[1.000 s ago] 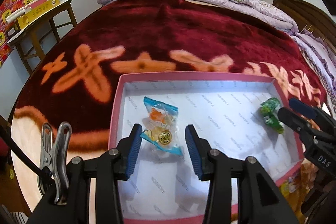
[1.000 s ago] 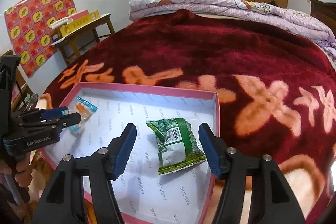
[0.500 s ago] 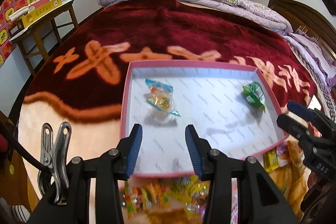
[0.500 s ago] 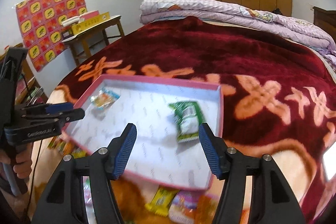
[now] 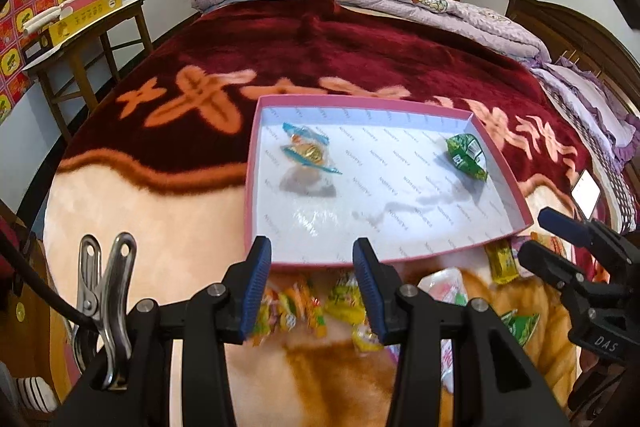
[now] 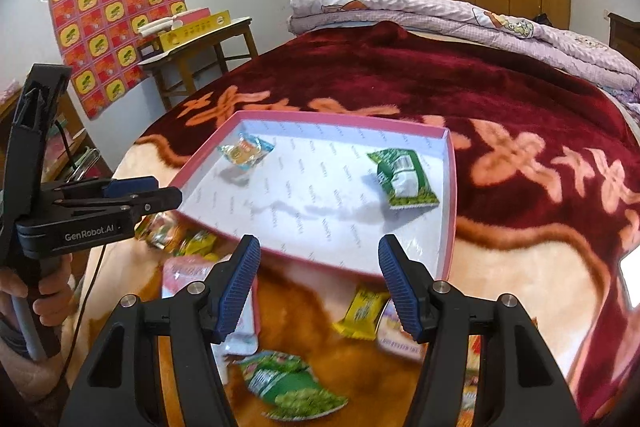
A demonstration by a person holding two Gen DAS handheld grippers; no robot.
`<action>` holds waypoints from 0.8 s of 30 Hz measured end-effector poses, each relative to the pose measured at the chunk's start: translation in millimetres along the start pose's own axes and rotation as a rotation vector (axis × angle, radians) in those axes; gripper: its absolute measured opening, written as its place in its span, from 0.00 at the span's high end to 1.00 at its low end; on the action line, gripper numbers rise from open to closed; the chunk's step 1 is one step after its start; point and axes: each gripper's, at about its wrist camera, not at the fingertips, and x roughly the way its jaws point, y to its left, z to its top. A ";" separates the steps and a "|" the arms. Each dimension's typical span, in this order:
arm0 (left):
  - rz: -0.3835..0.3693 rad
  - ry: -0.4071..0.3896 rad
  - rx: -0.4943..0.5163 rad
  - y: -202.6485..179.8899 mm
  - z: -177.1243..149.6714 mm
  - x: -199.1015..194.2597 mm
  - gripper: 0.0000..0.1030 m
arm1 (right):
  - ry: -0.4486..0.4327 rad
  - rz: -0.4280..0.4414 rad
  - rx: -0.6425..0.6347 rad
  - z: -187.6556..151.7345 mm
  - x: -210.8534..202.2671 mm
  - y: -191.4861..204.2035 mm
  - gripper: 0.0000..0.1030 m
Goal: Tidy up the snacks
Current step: 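Move both tools back toward the remaining snacks beside the tray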
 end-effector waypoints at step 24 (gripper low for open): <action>-0.002 0.042 -0.054 42.1 -47.0 -4.1 0.56 | 0.056 0.068 0.018 -27.5 -10.5 22.2 0.39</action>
